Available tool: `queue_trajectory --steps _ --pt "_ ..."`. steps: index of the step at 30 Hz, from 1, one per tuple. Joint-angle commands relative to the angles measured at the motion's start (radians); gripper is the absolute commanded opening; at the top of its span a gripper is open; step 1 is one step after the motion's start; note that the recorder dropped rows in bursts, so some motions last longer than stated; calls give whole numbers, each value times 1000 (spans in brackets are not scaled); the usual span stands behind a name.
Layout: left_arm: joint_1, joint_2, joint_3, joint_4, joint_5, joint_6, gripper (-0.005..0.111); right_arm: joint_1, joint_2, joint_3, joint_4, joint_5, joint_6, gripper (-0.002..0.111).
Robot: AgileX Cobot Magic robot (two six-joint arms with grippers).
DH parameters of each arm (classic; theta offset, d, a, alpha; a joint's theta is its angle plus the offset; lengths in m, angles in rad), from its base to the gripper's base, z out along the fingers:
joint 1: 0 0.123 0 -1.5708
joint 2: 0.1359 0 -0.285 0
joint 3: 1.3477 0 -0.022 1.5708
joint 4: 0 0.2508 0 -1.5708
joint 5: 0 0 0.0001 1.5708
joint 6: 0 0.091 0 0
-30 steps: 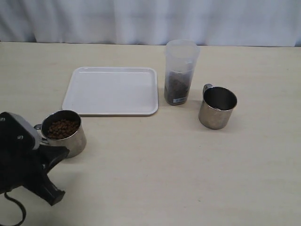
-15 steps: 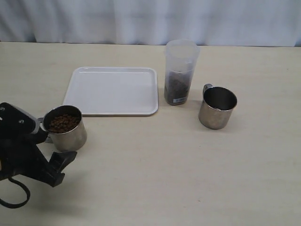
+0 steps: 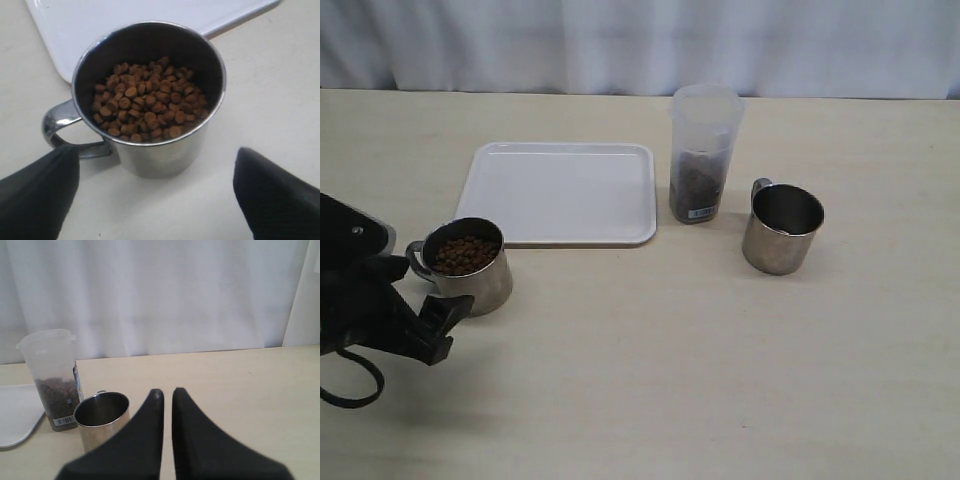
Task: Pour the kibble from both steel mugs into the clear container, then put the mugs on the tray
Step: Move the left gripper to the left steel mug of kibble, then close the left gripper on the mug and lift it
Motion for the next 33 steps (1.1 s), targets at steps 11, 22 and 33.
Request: queue_trajectory --steps 11,22,33 --pt "68 253 -102 -24 -153 111 61 0 -3 3 1 -10 2 5" --pt "121 450 -164 100 -441 167 86 0 -3 3 1 -10 2 5" --pt "121 529 -226 125 -454 188 51 0 -3 3 1 -10 2 5"
